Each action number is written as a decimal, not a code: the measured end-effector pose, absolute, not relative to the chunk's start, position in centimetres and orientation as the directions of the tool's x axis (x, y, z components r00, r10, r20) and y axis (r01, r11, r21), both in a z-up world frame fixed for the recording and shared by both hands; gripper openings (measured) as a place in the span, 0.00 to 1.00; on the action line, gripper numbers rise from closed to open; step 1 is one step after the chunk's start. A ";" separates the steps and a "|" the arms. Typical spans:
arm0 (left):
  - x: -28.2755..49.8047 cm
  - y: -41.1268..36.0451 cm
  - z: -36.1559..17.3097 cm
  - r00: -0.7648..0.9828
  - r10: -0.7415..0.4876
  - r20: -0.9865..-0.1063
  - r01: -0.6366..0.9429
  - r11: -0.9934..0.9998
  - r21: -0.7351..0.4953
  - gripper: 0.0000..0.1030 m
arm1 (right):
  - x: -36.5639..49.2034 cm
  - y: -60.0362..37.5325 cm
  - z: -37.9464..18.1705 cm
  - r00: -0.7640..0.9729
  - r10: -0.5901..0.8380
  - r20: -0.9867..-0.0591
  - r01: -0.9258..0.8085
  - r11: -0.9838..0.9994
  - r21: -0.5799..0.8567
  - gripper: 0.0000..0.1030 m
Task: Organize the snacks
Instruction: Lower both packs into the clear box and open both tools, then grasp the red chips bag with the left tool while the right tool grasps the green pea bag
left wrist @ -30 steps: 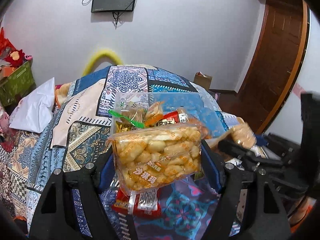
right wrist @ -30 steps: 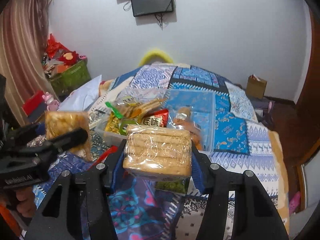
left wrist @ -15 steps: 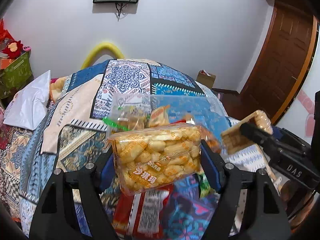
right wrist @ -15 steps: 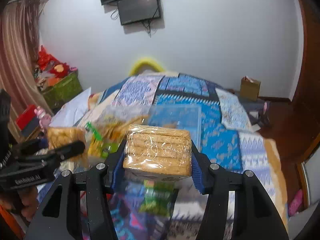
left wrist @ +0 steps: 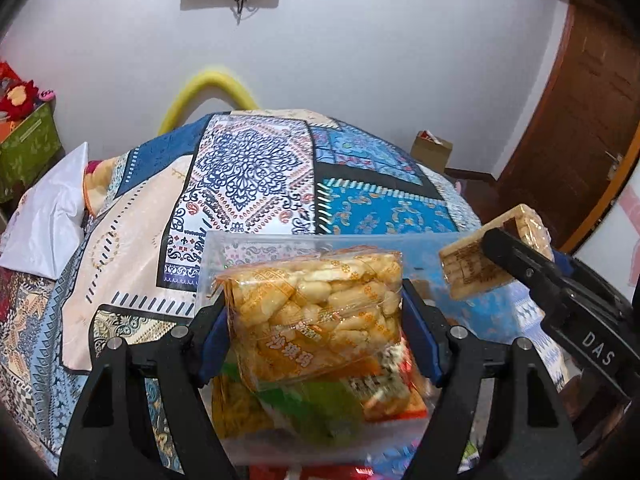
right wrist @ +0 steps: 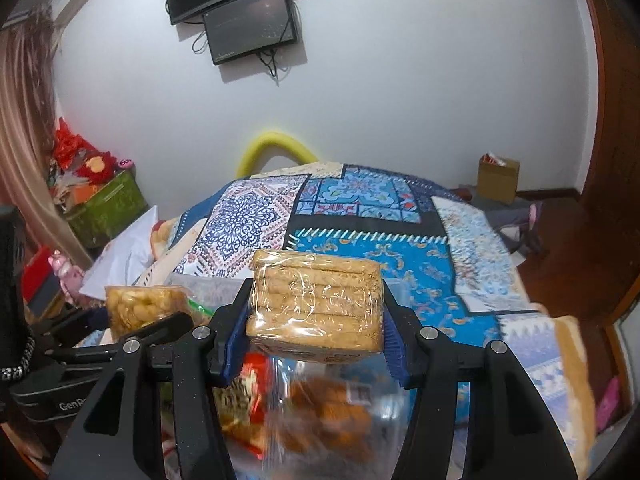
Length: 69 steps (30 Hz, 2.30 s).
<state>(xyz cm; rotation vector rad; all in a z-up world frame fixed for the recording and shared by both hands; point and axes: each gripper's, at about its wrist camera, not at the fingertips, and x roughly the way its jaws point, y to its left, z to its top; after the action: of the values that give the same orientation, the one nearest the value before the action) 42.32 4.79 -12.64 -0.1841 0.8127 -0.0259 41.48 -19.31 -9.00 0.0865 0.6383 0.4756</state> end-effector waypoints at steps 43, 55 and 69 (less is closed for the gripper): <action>29.3 5.7 -12.6 0.671 -0.082 -0.737 -0.008 0.993 -0.119 0.83 | 30.8 -20.5 -11.3 0.637 0.358 -0.683 -0.463 0.886 0.033 0.78; 27.2 5.1 -19.3 0.552 -0.122 -0.825 0.015 0.991 -0.136 0.83 | 29.2 -21.3 -15.9 0.553 0.337 -0.762 -0.464 0.884 0.054 0.78; 29.9 4.5 -23.1 0.506 -0.115 -0.855 0.007 0.992 -0.129 0.83 | 32.8 -19.9 -19.1 0.485 0.338 -0.807 -0.445 0.889 0.105 0.78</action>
<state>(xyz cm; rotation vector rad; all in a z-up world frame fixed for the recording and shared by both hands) 29.92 4.48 -23.05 -0.1141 1.0385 -0.0736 32.84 -19.89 -19.13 -0.1243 0.9522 0.4777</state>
